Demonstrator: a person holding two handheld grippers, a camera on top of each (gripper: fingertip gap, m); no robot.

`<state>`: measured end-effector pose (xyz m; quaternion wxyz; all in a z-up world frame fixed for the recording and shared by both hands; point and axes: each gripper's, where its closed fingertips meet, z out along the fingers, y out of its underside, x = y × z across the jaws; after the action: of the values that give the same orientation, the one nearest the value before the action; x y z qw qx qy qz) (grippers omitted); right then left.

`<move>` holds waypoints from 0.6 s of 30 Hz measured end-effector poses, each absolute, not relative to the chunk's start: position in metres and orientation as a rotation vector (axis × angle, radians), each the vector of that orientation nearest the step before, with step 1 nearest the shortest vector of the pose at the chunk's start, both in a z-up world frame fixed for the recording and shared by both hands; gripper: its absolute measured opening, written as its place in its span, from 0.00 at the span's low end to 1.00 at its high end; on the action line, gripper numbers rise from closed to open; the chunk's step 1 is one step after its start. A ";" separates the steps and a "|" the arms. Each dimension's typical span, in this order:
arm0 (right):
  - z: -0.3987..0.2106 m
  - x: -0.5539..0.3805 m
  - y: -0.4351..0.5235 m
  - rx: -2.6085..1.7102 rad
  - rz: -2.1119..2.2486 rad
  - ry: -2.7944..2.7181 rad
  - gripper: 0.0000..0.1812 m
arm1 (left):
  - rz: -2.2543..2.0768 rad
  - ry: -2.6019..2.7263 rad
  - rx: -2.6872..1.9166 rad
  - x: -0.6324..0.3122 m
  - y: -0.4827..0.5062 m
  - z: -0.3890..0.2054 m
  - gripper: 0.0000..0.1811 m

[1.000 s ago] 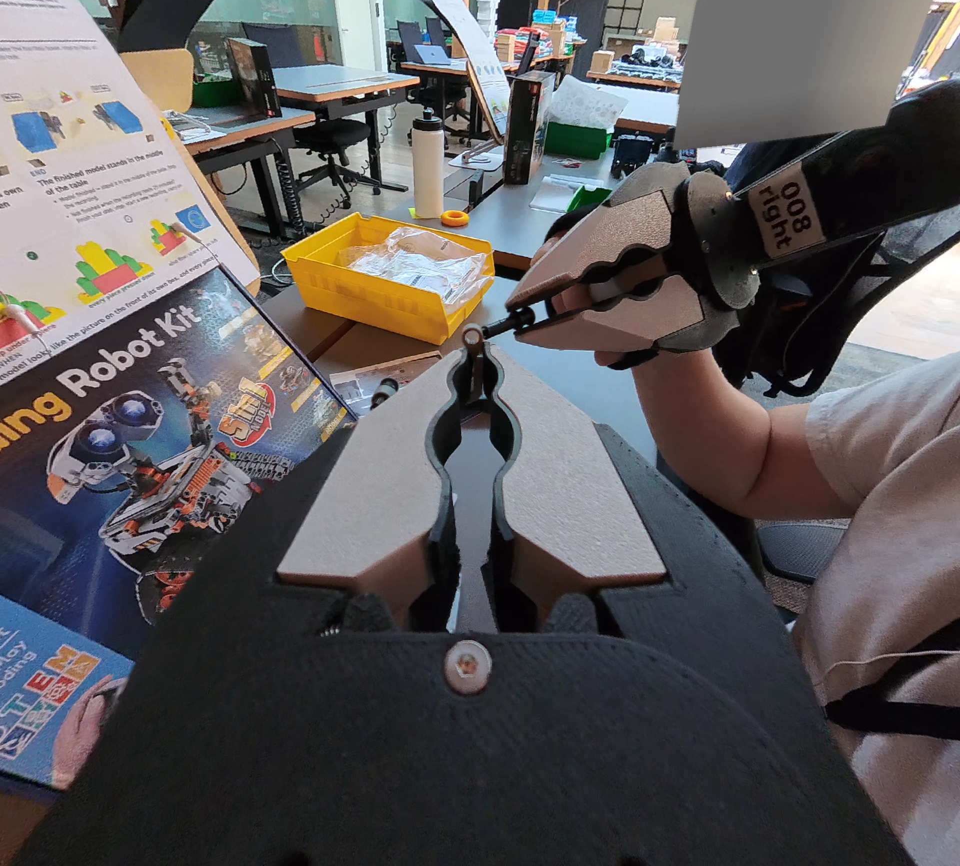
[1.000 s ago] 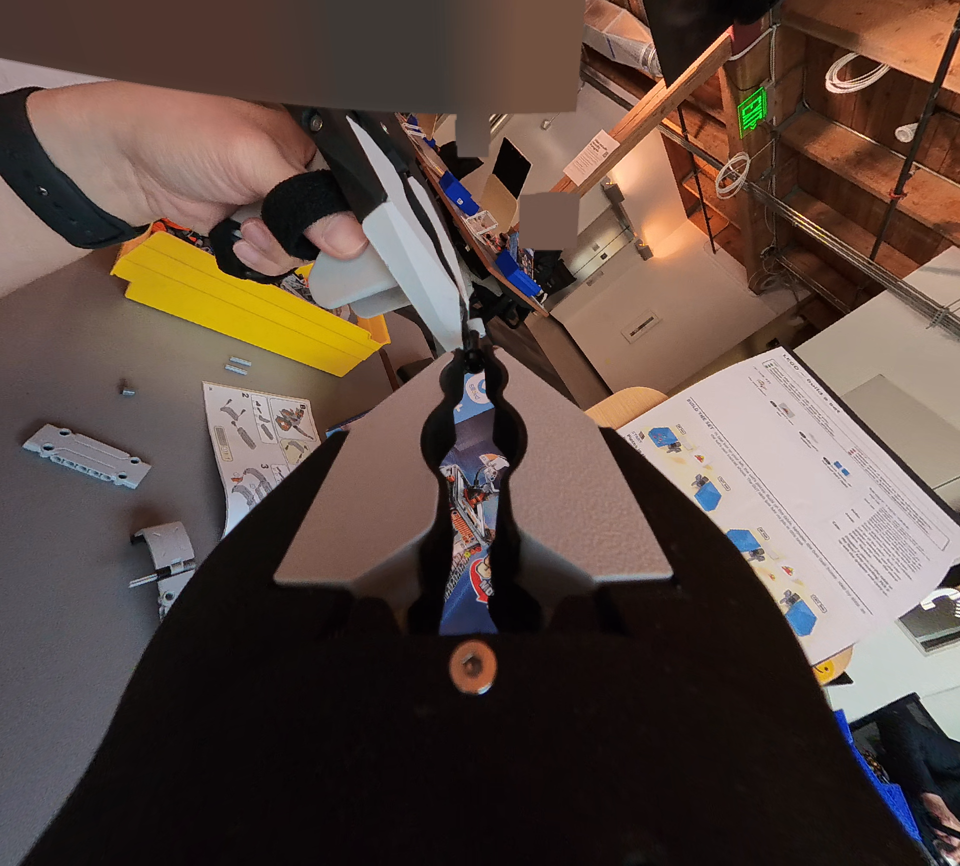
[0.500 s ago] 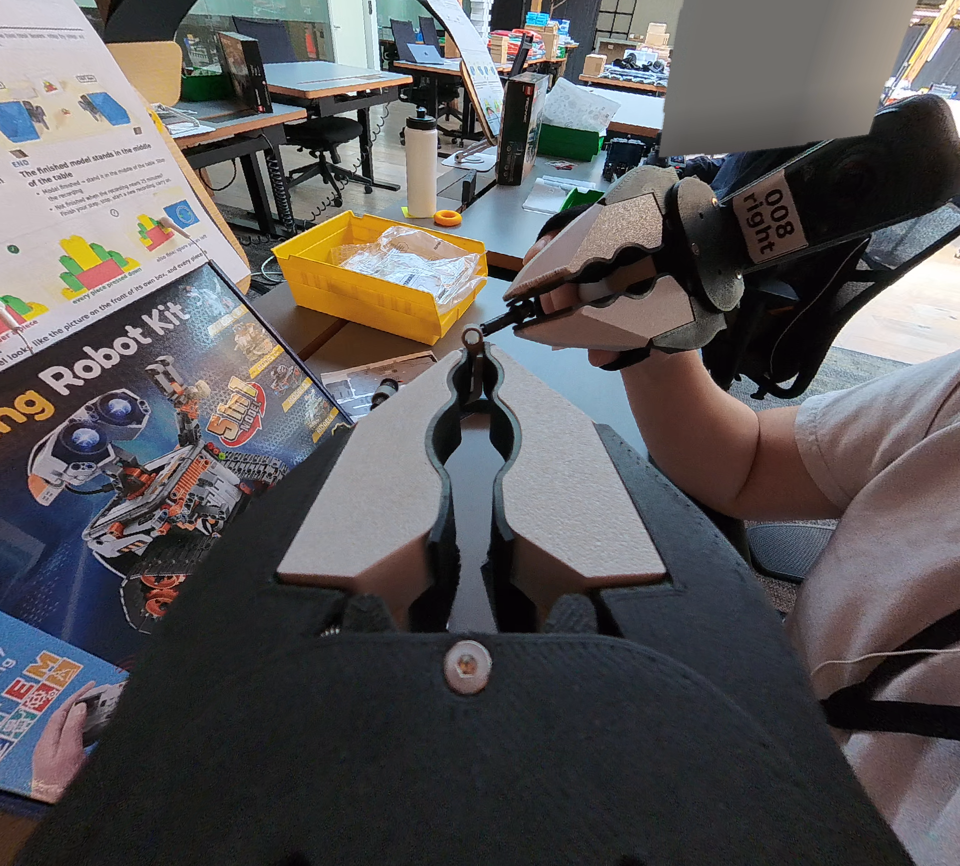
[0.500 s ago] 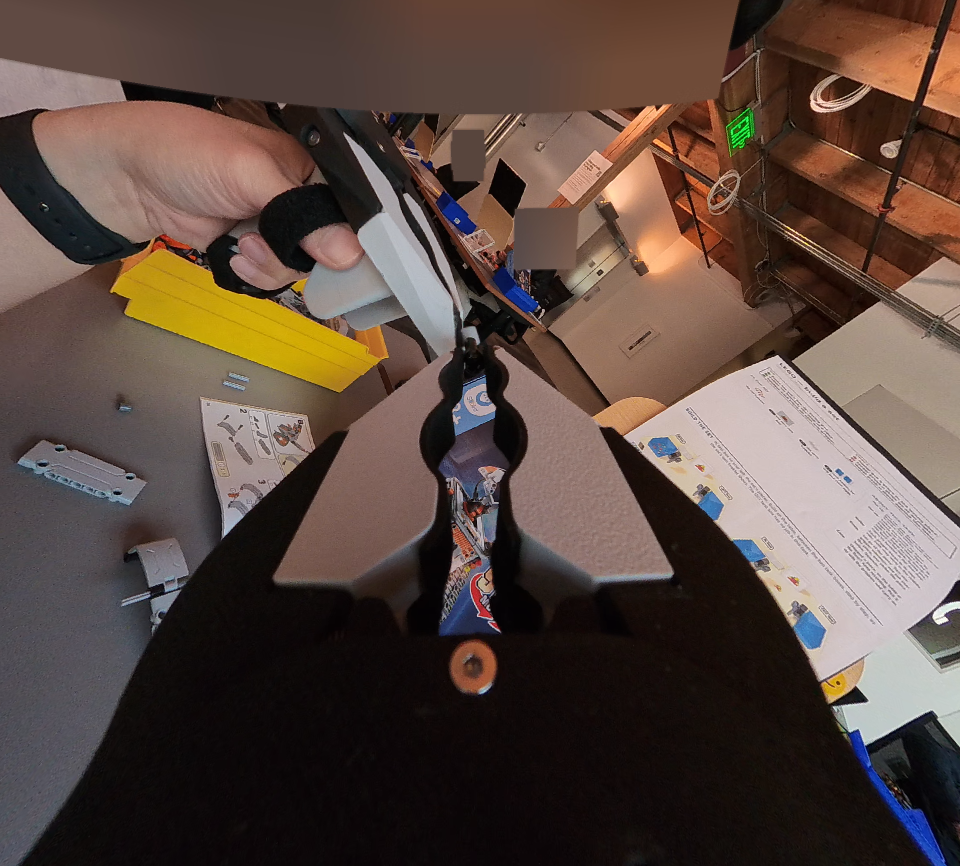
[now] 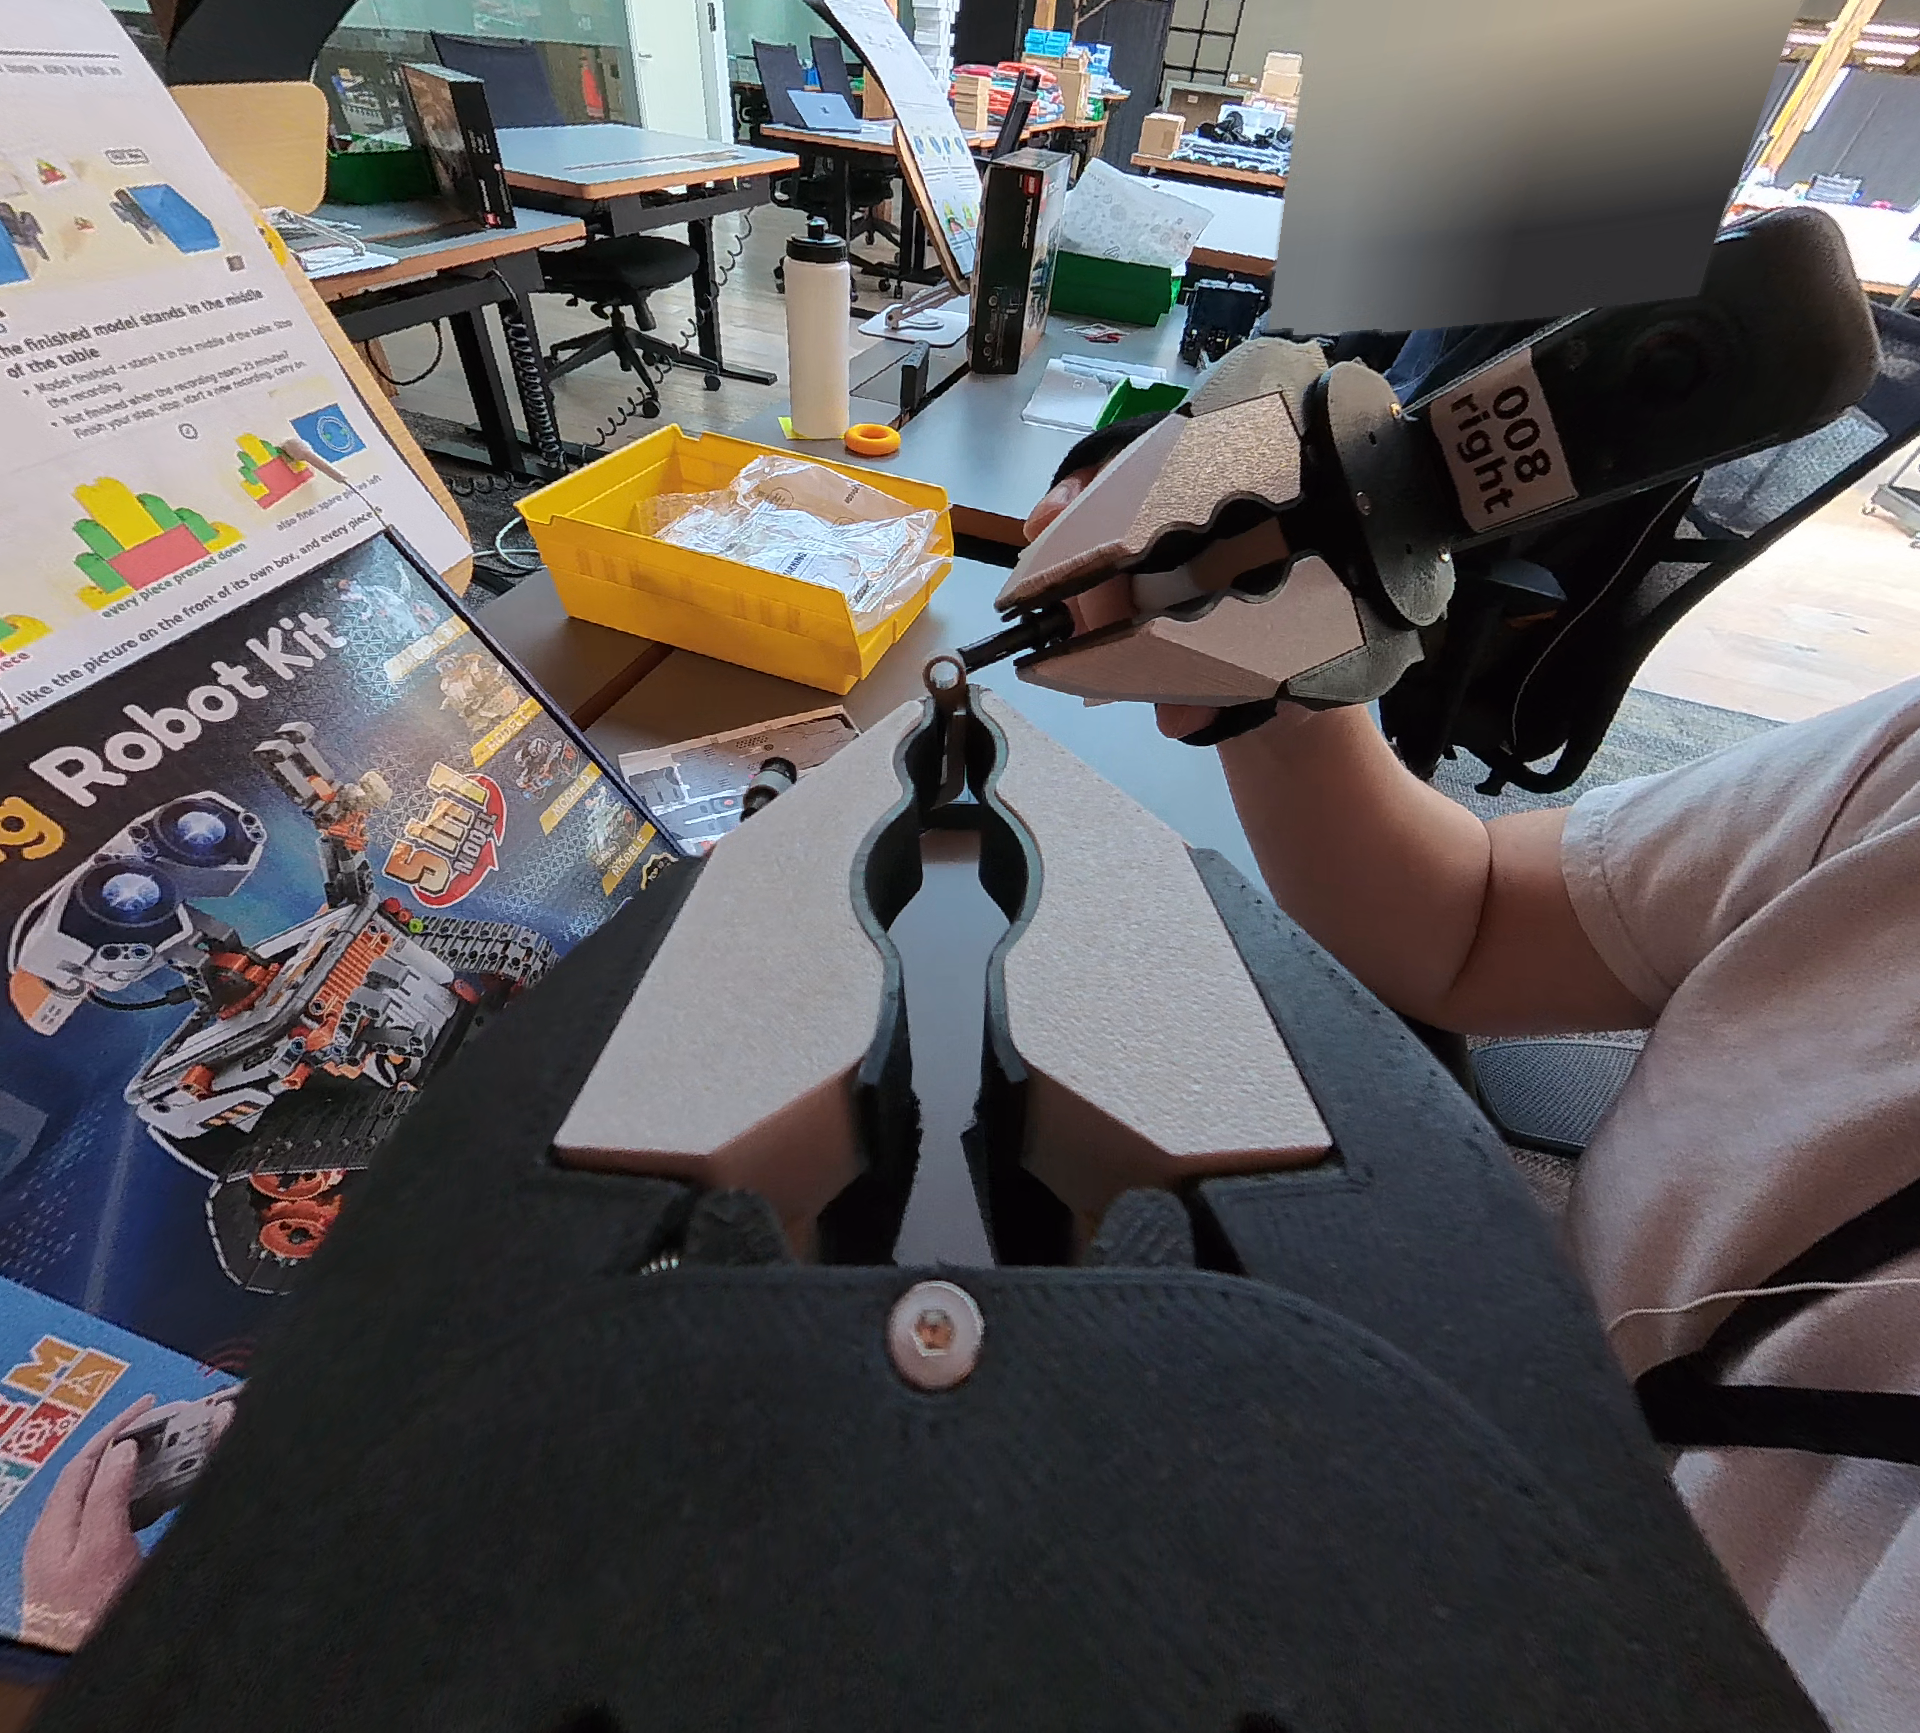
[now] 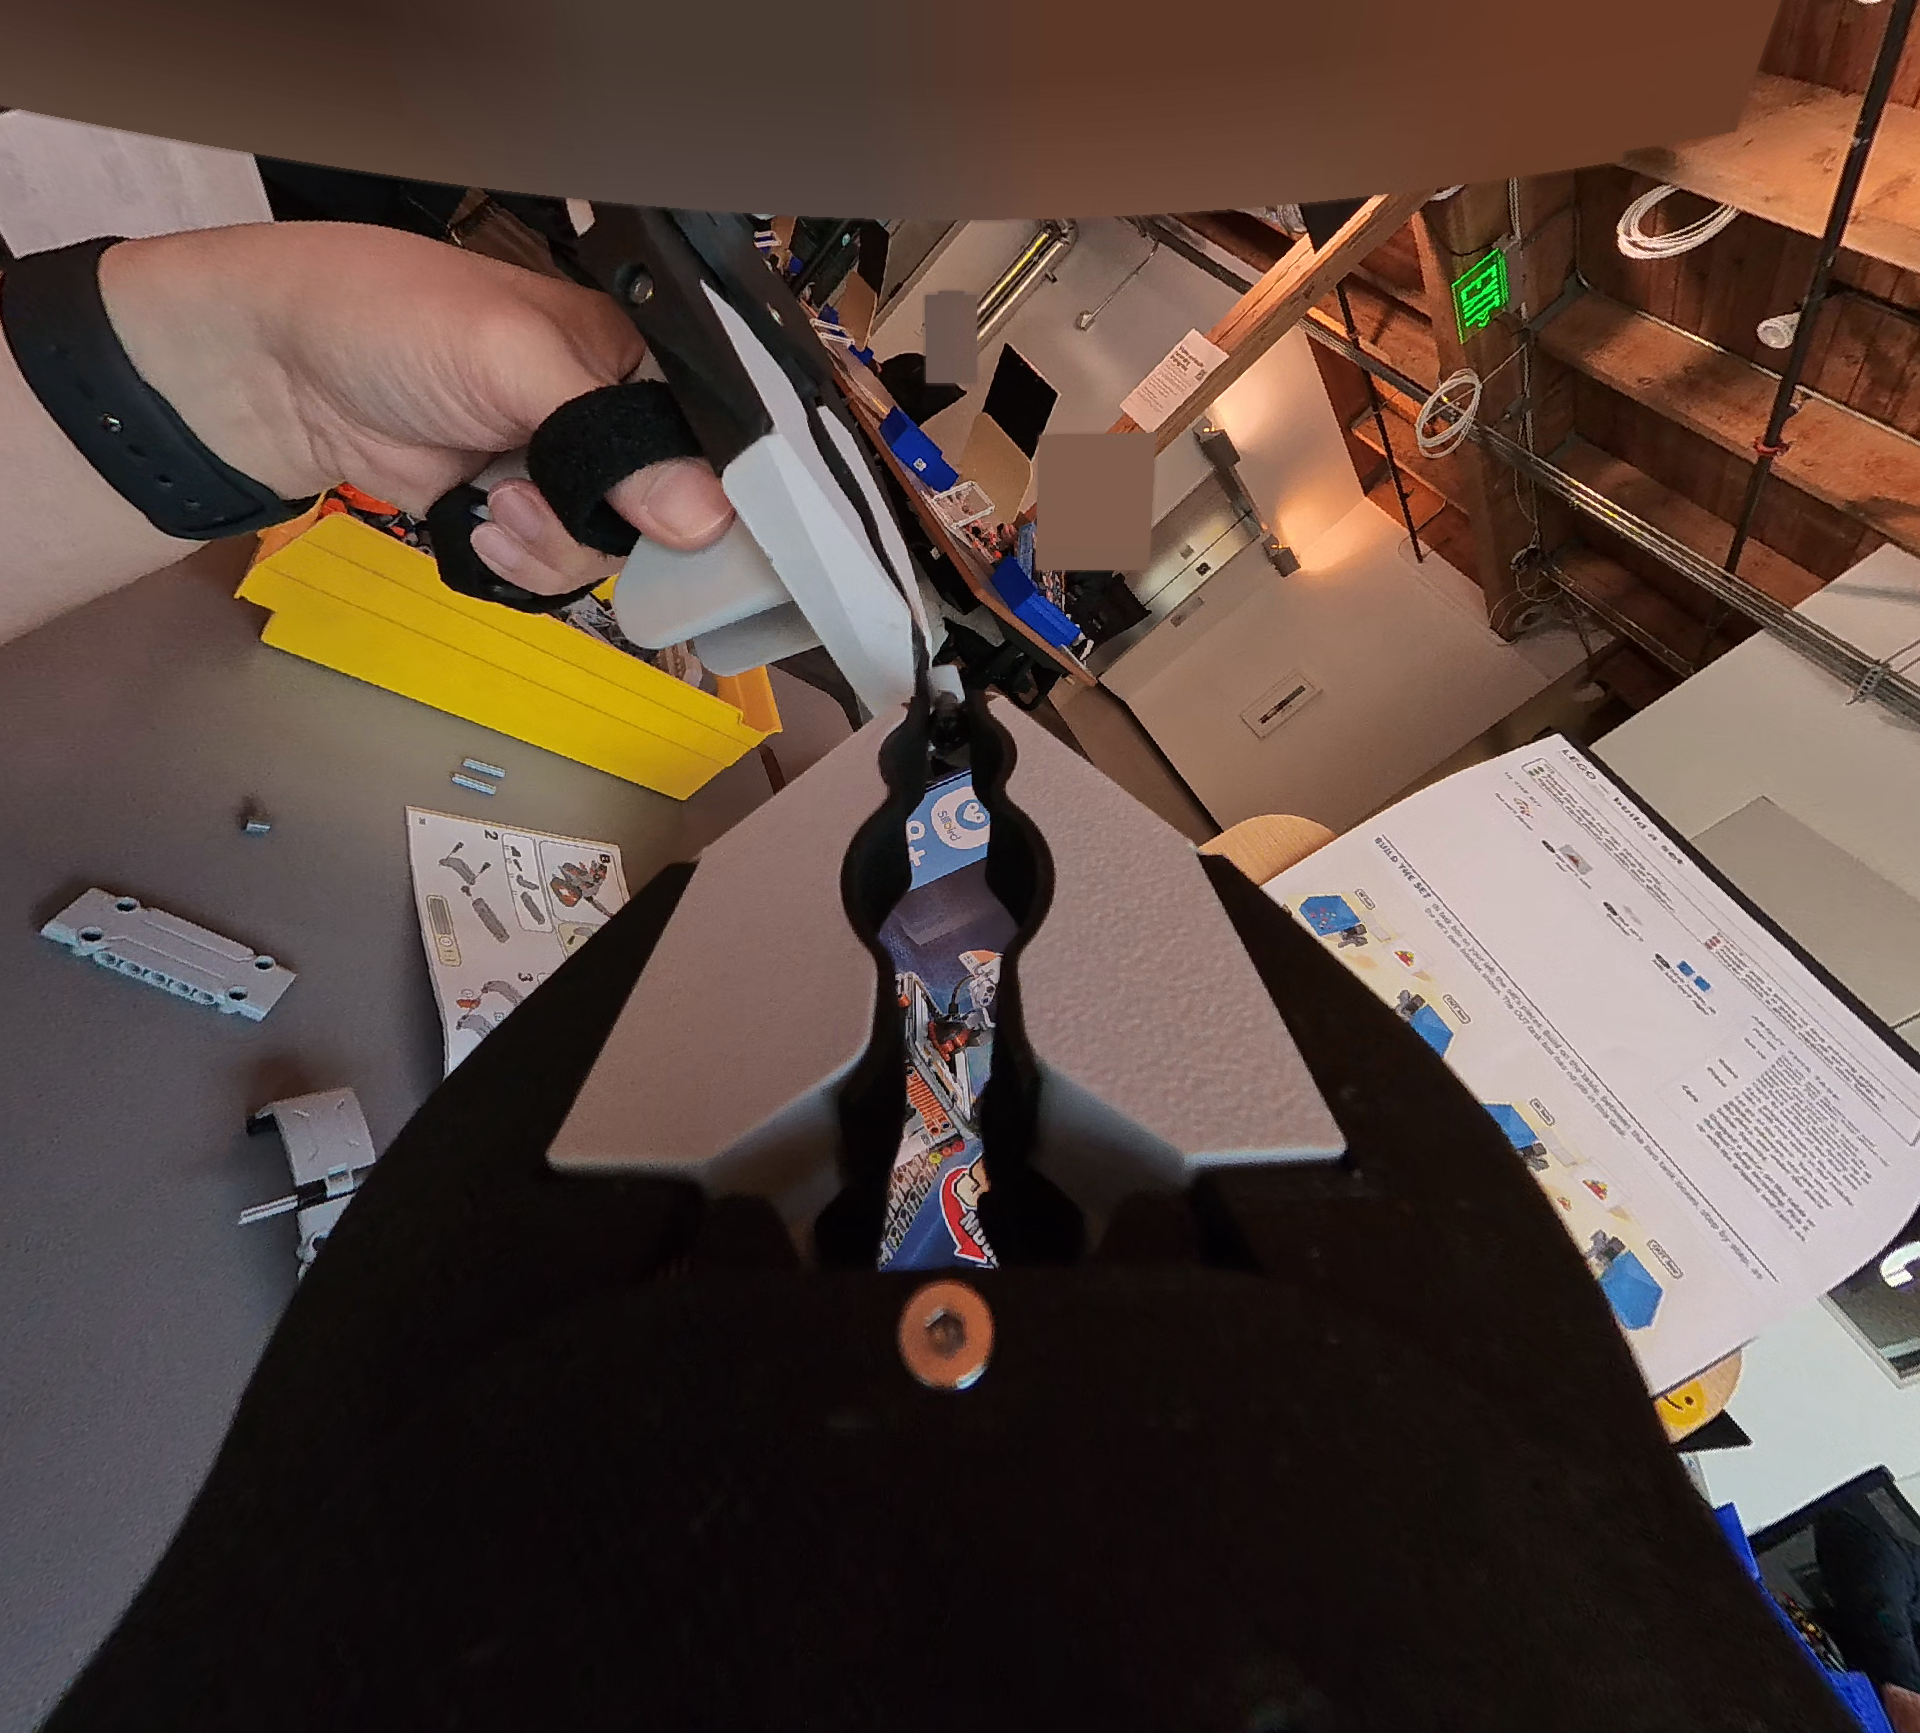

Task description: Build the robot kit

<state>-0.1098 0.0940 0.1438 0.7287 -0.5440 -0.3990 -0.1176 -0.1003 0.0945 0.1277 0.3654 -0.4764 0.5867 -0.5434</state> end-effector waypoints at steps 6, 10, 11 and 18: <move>0.147 -0.109 0.093 -1.183 -0.242 -0.864 0.04 | -1.439 1.515 -1.206 -0.102 0.090 0.130 0.00; 0.147 -0.110 0.092 -1.178 -0.239 -0.867 0.04 | -1.451 1.517 -1.200 -0.103 0.089 0.131 0.01; 0.147 -0.109 0.092 -1.182 -0.240 -0.869 0.04 | -1.451 1.516 -1.199 -0.103 0.089 0.132 0.00; 0.142 -0.111 0.093 -1.207 -0.230 -0.893 0.03 | -1.459 1.526 -1.189 -0.105 0.089 0.134 0.01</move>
<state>-0.1114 0.0932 0.1416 0.7252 -0.5471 -0.4048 -0.1045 -0.1049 0.0888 0.1338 0.3516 -0.4595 0.5897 -0.5635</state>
